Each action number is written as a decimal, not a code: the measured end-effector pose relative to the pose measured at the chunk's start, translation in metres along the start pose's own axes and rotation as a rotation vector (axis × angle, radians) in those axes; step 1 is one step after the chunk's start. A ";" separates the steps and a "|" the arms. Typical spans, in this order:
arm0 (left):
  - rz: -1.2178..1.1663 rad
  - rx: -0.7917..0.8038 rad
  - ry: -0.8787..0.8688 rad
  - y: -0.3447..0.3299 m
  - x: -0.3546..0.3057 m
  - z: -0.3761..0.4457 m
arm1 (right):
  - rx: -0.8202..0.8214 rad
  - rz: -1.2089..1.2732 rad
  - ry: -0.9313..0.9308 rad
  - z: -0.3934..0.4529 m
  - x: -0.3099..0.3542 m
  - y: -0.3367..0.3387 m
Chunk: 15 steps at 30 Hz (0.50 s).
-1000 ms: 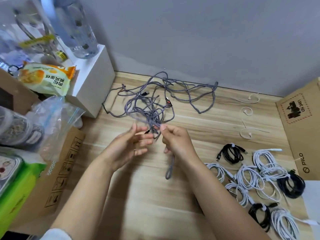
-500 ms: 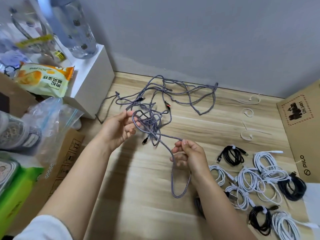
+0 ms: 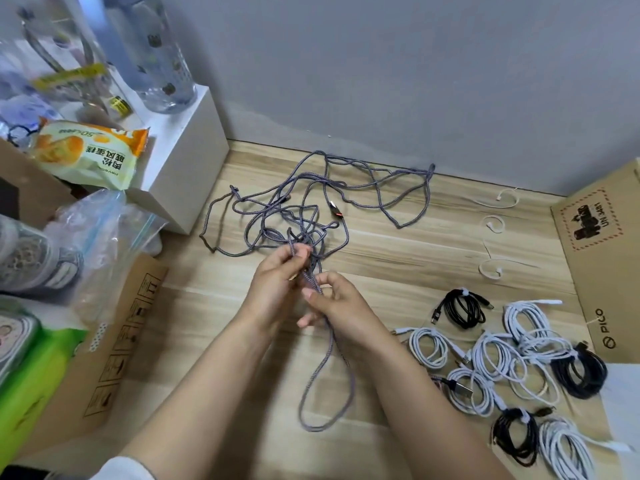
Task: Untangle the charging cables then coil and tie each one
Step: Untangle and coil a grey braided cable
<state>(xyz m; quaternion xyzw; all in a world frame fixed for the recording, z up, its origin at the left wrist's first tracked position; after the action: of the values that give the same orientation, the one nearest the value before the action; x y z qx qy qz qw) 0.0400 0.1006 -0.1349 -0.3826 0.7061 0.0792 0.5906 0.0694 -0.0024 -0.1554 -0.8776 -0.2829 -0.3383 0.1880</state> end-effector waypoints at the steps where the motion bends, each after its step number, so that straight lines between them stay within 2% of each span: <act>1: -0.008 -0.079 0.004 0.004 0.002 0.000 | -0.047 -0.027 0.031 -0.001 0.000 0.002; 3: -0.045 -0.095 0.135 0.008 0.006 0.000 | -0.115 -0.152 0.125 -0.002 0.002 0.006; 5: -0.155 0.042 0.324 0.006 0.007 0.003 | -0.156 -0.328 0.219 -0.004 0.005 0.009; 6: -0.245 0.061 0.367 0.005 0.005 0.007 | -0.184 -0.421 0.248 -0.007 0.006 0.009; 8: -0.444 -0.017 0.389 0.002 -0.005 0.021 | -0.270 -0.443 0.281 -0.016 0.009 0.010; 11: -0.681 -0.173 0.394 0.001 -0.023 0.044 | -0.351 -0.086 0.248 -0.033 0.020 0.021; 15: -0.793 -0.259 0.308 0.011 -0.033 0.071 | -0.369 0.326 0.205 -0.057 0.035 0.041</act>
<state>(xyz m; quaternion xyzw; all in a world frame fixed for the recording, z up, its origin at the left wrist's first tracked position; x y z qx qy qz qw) 0.0888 0.1629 -0.1298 -0.7020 0.5687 -0.1234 0.4106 0.0882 -0.0504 -0.0972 -0.8921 -0.0509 -0.4366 0.1043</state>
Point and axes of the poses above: each hand's wrist, its own z-axis towards the middle knuckle, its own y-axis out of the back of the hand, x = y × z, the point moved 1 cm from there along z, towards the middle knuckle, and after that the axes turned 15 degrees about -y, right-handed, at the moved point
